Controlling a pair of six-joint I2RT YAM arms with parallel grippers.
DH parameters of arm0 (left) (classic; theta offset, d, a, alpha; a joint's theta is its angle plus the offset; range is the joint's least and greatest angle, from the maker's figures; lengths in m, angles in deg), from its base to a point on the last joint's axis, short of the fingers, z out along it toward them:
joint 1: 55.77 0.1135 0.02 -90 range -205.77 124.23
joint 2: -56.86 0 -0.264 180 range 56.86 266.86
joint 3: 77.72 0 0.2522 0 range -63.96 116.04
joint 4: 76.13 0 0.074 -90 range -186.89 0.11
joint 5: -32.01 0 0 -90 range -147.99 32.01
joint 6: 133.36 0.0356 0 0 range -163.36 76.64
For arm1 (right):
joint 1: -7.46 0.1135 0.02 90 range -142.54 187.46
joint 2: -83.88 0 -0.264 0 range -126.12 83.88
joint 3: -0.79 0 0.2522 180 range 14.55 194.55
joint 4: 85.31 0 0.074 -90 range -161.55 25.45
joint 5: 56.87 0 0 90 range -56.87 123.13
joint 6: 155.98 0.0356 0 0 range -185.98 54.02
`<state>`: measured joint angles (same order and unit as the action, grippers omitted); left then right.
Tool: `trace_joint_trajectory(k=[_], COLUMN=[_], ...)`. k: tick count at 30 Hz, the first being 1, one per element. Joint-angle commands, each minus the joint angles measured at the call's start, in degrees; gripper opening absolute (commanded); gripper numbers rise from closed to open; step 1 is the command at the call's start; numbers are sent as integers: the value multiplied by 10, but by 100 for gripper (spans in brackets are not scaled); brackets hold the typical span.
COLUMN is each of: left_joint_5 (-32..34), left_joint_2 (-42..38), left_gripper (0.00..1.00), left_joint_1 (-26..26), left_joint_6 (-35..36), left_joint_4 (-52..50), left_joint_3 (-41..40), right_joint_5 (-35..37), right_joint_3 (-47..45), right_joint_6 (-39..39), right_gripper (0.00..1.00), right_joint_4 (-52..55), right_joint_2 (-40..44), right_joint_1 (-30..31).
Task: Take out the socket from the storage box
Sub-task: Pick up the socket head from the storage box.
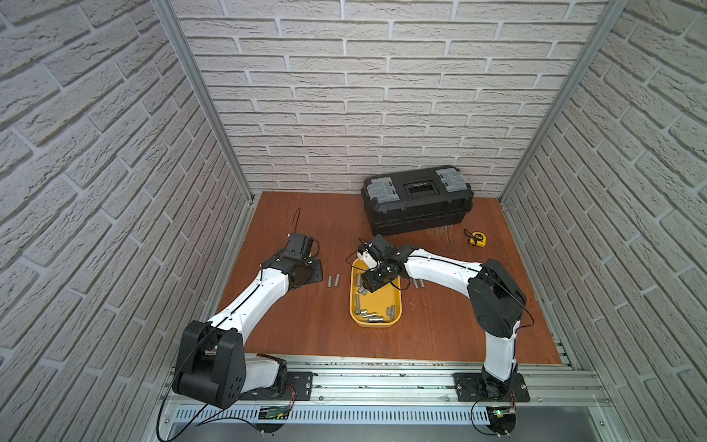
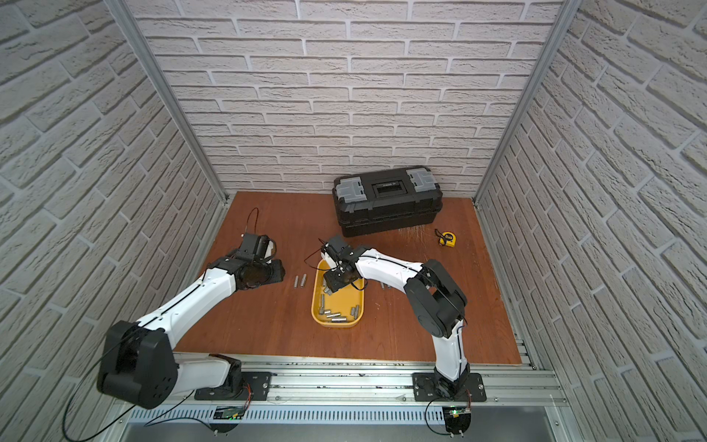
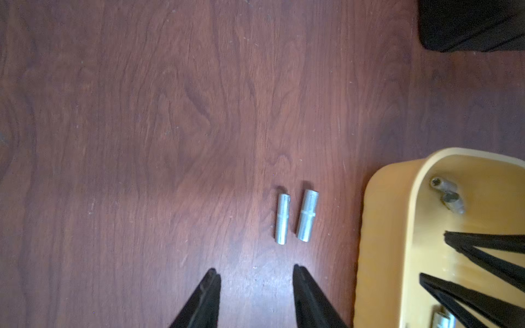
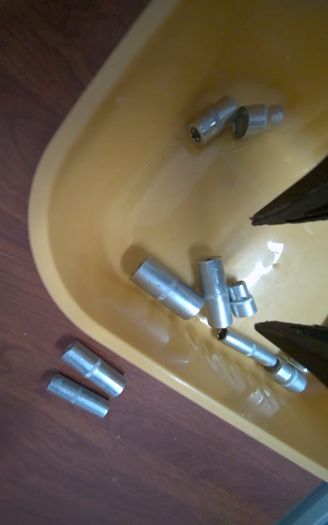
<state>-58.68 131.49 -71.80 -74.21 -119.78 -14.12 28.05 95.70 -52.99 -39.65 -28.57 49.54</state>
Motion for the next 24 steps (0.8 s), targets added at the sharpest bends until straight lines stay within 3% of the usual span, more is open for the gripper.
trace_joint_trajectory(k=[1,24], left_joint_5=[-10,-16], left_joint_2=[-3,4], left_gripper=[45,47], left_joint_1=[4,4], left_joint_6=[-8,-8], left_joint_4=[19,25], left_joint_3=[-11,-12], right_joint_5=[2,-15], right_joint_3=[21,52], right_joint_6=[-5,-8], right_gripper=[58,61], right_joint_4=[-15,-16], right_joint_2=[-25,-68], right_joint_1=[10,22])
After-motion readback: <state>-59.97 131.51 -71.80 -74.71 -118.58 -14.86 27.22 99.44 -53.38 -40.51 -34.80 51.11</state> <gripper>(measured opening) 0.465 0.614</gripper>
